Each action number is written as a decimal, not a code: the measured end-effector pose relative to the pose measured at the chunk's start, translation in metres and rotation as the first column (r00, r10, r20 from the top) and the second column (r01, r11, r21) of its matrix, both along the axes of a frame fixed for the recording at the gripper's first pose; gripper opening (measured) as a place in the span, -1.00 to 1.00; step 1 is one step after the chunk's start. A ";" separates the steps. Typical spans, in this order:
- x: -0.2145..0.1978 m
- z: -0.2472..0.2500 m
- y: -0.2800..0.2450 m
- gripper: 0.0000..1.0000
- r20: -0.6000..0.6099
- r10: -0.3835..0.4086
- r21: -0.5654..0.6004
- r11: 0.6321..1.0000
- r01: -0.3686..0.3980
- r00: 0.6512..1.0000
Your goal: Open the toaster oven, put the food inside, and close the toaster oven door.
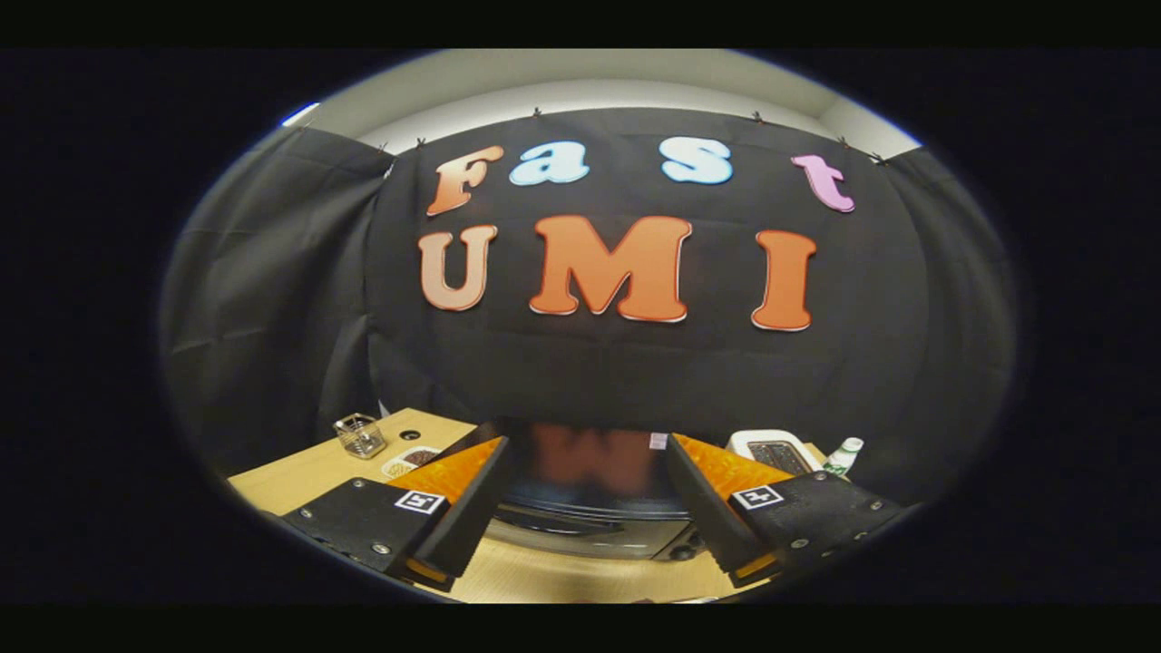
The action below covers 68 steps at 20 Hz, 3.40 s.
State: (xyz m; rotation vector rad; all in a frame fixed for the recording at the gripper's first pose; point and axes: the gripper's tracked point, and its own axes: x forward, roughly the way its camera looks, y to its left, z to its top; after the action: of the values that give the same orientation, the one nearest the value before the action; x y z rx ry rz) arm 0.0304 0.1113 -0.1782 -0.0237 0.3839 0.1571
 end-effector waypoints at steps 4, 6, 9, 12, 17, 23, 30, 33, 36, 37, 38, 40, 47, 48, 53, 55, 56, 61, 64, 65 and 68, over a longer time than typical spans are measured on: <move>0.009 -0.034 0.005 0.97 -0.066 -0.020 -0.016 1.000 0.019 0.998; 0.012 -0.049 0.008 0.98 -0.096 -0.031 -0.024 0.999 0.029 0.995; 0.012 -0.070 0.009 0.98 -0.157 -0.048 0.000 0.999 0.049 0.986; 0.002 -0.088 0.010 0.98 -0.208 -0.062 0.027 0.997 0.069 0.976; -0.011 -0.090 0.009 0.95 -0.175 -0.059 0.027 0.998 0.065 0.983; -0.043 -0.090 0.012 0.86 -0.152 -0.022 0.054 0.998 0.030 0.988; -0.110 -0.117 0.022 0.86 -0.308 0.098 0.074 0.994 -0.079 0.946; -0.131 -0.135 0.025 0.86 -0.394 0.127 0.138 0.987 -0.078 0.910; -0.150 -0.159 0.030 0.86 -0.497 0.125 0.238 0.971 -0.004 0.859; -0.152 -0.167 0.030 0.84 -0.528 0.117 0.251 0.968 0.023 0.841; -0.155 -0.177 0.031 0.82 -0.556 0.113 0.260 0.964 0.044 0.824; -0.159 -0.192 0.032 0.79 -0.596 0.104 0.250 0.966 0.061 0.796; -0.173 -0.221 0.039 0.77 -0.636 0.091 0.151 0.988 0.008 0.767; -0.175 -0.223 0.039 0.76 -0.638 0.094 0.133 0.991 -0.011 0.764; -0.183 -0.207 0.034 0.74 -0.674 0.116 0.164 0.986 -0.005 0.730; -0.180 -0.190 0.028 0.75 -0.670 0.123 0.222 0.974 0.039 0.732; -0.178 -0.180 0.022 0.75 -0.661 0.124 0.239 0.970 0.051 0.740; -0.173 -0.125 -0.028 0.76 -0.591 0.109 0.214 0.976 0.025 0.800; -0.184 -0.106 -0.073 0.77 -0.572 0.099 0.193 0.981 0.017 0.814; -0.188 -0.101 -0.091 0.82 -0.568 0.084 0.179 0.984 0.024 0.819; -0.196 -0.101 -0.144 0.88 -0.555 0.009 0.117 0.991 0.067 0.832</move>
State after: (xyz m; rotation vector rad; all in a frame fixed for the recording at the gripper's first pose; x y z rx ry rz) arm -0.1658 -0.0324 -0.2791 0.1640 0.9593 0.1572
